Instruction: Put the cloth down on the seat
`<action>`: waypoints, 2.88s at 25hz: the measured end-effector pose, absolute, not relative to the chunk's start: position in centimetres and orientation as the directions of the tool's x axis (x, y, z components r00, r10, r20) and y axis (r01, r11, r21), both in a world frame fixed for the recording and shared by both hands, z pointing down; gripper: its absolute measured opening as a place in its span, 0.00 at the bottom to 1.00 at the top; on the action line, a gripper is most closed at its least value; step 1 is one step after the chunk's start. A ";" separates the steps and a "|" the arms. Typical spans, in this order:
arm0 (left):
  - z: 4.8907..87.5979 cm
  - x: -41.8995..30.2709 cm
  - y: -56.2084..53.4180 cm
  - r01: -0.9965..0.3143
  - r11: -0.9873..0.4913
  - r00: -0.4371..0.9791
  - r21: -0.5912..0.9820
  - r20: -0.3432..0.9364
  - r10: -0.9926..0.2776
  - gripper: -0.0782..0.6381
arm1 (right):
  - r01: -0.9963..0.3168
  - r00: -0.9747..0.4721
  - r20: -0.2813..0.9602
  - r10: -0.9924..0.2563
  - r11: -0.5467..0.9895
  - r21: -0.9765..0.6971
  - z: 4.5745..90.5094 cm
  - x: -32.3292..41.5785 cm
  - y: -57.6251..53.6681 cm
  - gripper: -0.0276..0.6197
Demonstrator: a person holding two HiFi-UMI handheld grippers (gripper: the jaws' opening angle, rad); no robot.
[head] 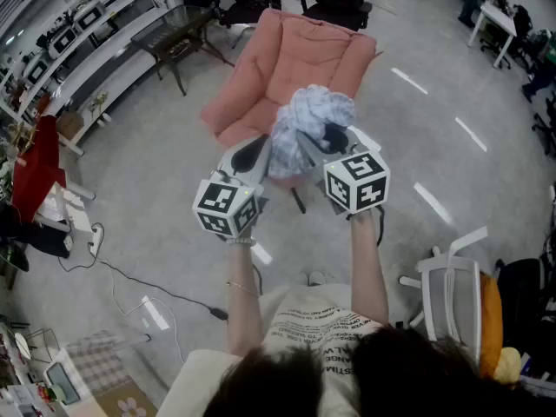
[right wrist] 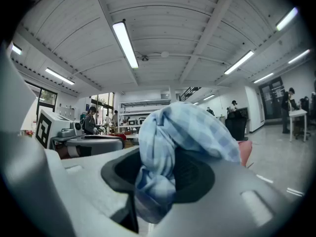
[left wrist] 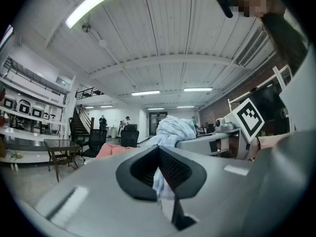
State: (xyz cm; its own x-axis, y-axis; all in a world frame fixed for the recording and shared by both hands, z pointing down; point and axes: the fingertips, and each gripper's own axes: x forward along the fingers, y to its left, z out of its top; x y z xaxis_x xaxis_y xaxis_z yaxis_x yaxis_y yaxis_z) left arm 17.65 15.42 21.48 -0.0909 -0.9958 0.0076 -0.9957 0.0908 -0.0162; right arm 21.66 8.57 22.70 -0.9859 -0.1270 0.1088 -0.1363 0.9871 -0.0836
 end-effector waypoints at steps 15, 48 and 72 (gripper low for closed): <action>21.7 17.3 13.0 -0.996 0.094 -0.094 0.002 0.029 -0.995 0.11 | -0.136 -0.983 0.139 -0.121 0.985 -0.104 23.4 21.3 6.1 0.30; 27.7 1.9 7.1 -0.988 0.081 -0.063 0.133 0.138 -0.988 0.11 | -0.182 -0.954 0.270 -0.130 0.967 -0.177 29.7 6.6 0.2 0.30; 31.0 -8.5 6.6 -0.985 -0.027 0.058 0.168 0.183 -0.981 0.11 | -0.296 -0.929 0.293 -0.226 0.929 -0.223 32.8 -2.8 -0.7 0.30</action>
State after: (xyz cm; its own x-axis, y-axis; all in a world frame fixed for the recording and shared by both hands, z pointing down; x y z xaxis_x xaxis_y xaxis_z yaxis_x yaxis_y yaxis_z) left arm -8.50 6.59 31.00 0.0580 -0.9814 0.1831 -0.9854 -0.0268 0.1682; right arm -2.81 -0.72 32.79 -0.9291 -0.2256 0.2931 -0.2960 0.9287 -0.2235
